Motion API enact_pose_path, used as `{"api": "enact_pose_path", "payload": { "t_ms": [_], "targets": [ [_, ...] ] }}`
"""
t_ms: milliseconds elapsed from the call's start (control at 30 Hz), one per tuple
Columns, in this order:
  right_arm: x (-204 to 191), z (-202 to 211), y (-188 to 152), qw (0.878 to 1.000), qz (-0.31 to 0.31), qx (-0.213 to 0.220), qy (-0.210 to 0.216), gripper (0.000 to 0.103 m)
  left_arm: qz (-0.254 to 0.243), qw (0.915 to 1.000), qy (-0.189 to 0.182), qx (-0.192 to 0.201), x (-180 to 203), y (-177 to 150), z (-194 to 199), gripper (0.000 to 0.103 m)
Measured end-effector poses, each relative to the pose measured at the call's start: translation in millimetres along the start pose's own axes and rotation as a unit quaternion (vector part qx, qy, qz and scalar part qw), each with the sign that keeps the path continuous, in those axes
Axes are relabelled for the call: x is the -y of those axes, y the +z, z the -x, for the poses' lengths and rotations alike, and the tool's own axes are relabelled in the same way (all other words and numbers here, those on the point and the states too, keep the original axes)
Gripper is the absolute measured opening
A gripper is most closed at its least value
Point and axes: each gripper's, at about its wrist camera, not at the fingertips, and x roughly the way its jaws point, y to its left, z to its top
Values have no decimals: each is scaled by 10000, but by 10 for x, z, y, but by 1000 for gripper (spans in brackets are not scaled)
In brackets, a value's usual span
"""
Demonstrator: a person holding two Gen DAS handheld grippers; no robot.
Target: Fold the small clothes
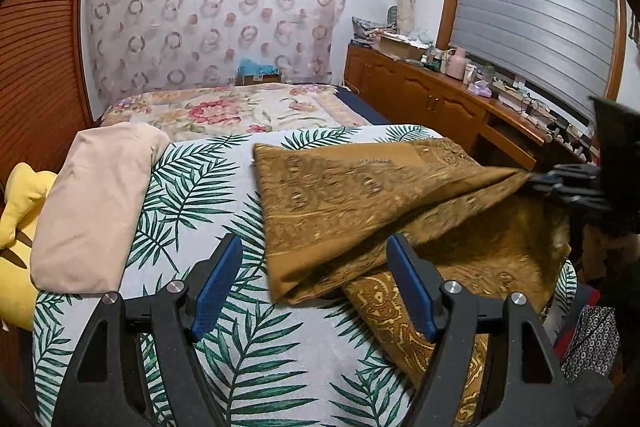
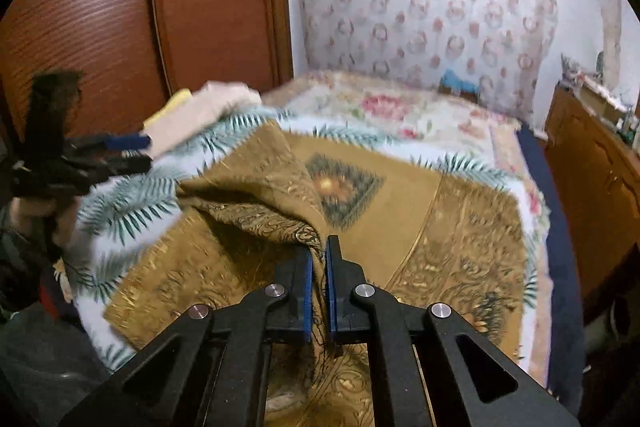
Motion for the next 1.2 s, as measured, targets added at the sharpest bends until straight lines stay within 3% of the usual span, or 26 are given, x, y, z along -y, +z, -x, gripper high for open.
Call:
{"api": "enact_pose_path", "payload": {
  "t_ms": [133,233,433,567,700,800,933,1200],
  "targets": [
    [53,304,-43,9996,-30,247,-154,5,-24,10000,-41,22,31,8,6,75],
    [122,463,-140,9983,-35,245,-525,5,-47,9999,-90,43,69,10,16,75],
    [497,490,-510,9928,-334,-234,-1129,5,-98,9998,-165,47,149,6,11,75],
    [655,320,-825,9894,-566,-699,-1143,5,-114,9997,-199,15,197,-4,-21,75],
    [666,285,-856,9878,-637,-773,-1193,7,-161,9996,-219,-31,255,-12,-48,75],
    [599,317,-753,9877,-539,-725,-1274,17,-194,9995,-253,-40,280,-28,-50,75],
    [545,397,-631,9885,-396,-609,-1323,47,-201,9994,-276,-51,311,-43,-48,75],
    [432,232,-448,9928,-188,-550,-1046,49,-188,9994,-273,-64,315,-56,-49,75]
  ]
}}
